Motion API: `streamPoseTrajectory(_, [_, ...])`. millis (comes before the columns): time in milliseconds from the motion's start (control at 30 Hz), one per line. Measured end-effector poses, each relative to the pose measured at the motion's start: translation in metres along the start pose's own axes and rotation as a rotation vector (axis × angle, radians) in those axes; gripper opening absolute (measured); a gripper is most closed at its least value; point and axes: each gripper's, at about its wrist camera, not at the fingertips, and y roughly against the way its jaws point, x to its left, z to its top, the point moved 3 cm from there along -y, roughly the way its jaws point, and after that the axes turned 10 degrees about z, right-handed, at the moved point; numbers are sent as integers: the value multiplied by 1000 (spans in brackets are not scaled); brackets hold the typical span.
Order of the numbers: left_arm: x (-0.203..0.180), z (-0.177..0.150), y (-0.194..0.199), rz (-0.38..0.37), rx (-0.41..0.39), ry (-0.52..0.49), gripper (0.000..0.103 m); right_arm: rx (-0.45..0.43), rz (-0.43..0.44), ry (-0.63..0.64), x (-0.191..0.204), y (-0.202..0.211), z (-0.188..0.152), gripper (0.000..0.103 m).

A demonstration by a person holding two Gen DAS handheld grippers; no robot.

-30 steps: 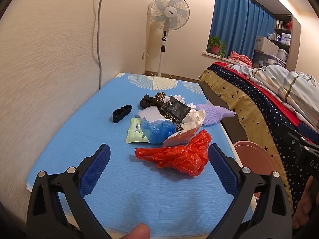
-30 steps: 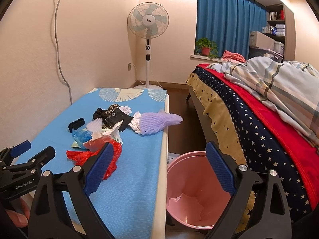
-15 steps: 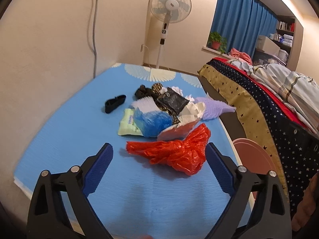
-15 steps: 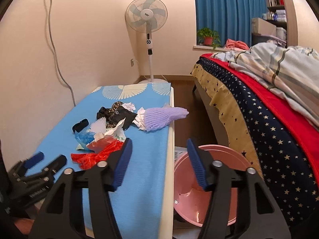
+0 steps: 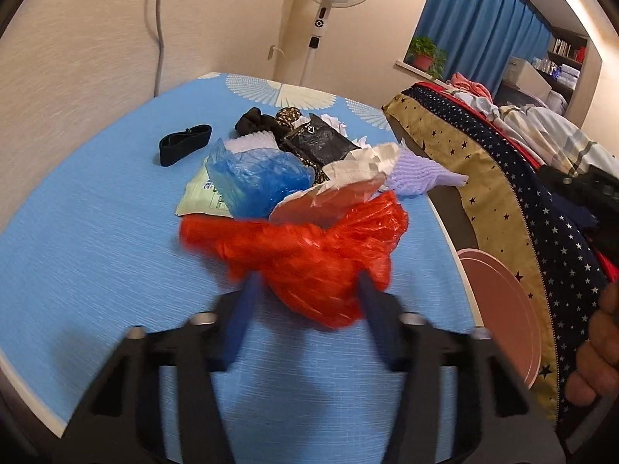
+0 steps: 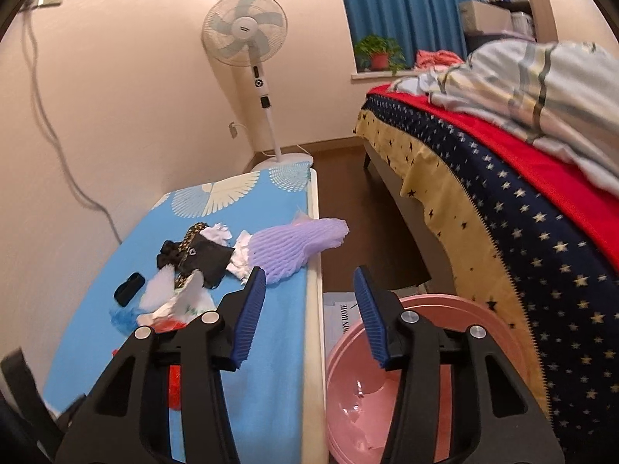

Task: Collect trash
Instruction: 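Grasp the red plastic bag with the left tool while the right tool grasps the lilac foam sleeve, then carry the red bag and lilac sleeve to the pink bin and release both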

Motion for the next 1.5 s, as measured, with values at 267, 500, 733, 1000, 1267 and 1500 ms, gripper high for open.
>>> streamPoseTrajectory(267, [6,2,4,76,-3,17,25,28,-7,-114,-28,-71,6,53])
streamPoseTrajectory(500, [18,9,15,151,-37,41,22,38,-16,-222,-58,-122,15,57])
streamPoseTrajectory(733, [30,16,24,188,-59,65,21,45,45,-231,-58,-132,25,7])
streamPoseTrajectory(1000, [34,19,43,187,-88,74,21,-7,104,-80,-12,-74,44,4])
streamPoseTrajectory(1267, [41,19,62,168,-122,74,21,-7,104,9,12,5,53,4])
streamPoseTrajectory(1500, [29,23,82,121,-166,38,21,-14,49,64,10,70,52,4])
